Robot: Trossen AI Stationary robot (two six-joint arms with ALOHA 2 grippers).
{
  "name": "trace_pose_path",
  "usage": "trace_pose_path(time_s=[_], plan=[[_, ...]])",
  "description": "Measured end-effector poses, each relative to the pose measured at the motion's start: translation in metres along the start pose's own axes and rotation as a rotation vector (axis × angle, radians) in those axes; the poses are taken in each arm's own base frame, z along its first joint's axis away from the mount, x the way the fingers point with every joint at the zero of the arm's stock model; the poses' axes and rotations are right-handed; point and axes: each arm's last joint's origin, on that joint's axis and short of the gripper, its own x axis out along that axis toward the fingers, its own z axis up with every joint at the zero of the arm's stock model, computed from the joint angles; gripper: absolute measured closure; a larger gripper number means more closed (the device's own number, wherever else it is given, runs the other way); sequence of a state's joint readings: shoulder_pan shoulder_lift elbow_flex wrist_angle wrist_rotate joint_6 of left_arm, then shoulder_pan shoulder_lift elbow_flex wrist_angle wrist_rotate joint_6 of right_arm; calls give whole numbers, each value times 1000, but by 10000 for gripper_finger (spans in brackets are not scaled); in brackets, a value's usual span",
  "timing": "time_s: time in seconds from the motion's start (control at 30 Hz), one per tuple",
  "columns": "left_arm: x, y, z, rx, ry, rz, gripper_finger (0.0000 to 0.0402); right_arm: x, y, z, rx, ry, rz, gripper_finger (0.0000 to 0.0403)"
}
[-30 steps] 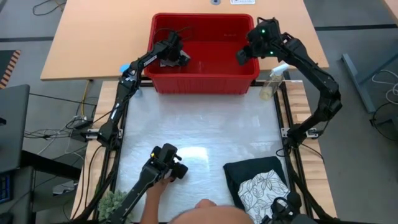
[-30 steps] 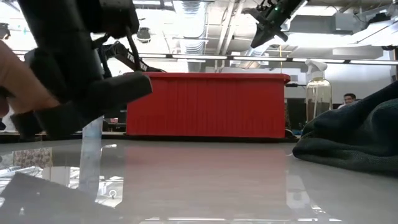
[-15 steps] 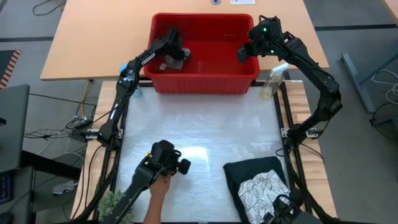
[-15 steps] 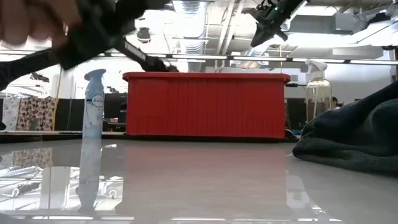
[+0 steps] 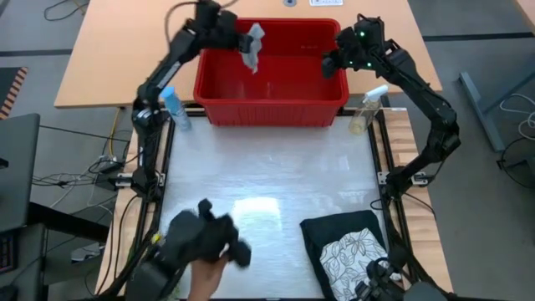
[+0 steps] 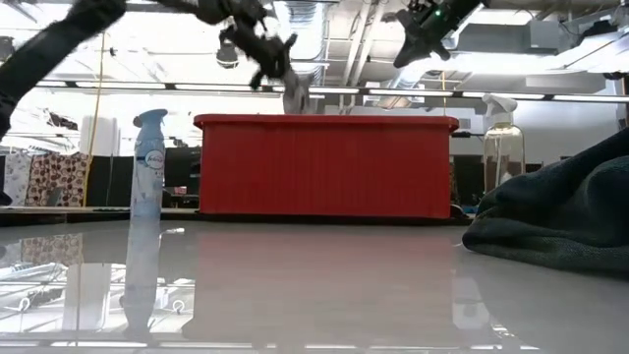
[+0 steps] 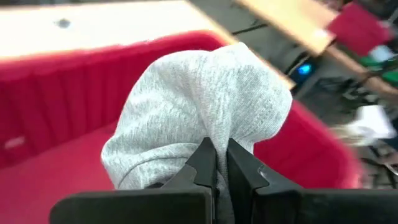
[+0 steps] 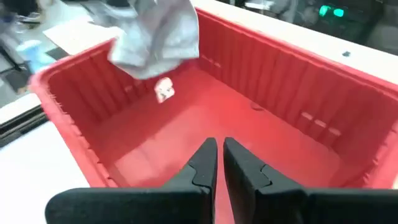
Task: Fold laundry
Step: Fold the gray boxer shorts
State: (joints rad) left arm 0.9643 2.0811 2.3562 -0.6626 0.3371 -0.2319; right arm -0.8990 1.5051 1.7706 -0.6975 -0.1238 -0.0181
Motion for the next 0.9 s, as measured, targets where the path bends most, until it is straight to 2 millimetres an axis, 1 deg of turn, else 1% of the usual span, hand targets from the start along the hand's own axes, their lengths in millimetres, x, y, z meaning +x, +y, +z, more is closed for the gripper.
trace_pose_path(time_s=[0.07,0.13,0.2,0.27,0.33,0.43,0.5,0.6,0.7,0.77,0.9], plan=[[-27,-25,11,24,-33,-49,401,0,-2,1,-8,-12,32,347],[-58,-52,19,50,-60,-111,401,-1,-3,2,-11,-19,53,347],[-90,-77,23,68,-58,-172,401,-1,-4,3,-14,-31,66,347],[-118,-98,20,83,-23,-219,401,-1,-4,4,-16,-42,69,347],[-139,-117,9,101,55,-249,401,-1,-4,4,-15,-43,70,347],[-164,-143,-10,127,197,-300,401,-1,-1,4,17,-42,116,347],[-180,-161,-20,106,269,-384,401,-1,5,4,50,-37,181,347],[-203,-188,-29,77,321,-564,401,0,21,1,93,2,279,347],[-224,-215,-39,78,364,-675,401,0,41,-3,98,57,341,347],[-232,-229,-49,96,398,-692,401,0,56,-7,87,93,383,347],[-243,-248,-75,94,457,-643,401,-4,88,-13,78,155,471,347]])
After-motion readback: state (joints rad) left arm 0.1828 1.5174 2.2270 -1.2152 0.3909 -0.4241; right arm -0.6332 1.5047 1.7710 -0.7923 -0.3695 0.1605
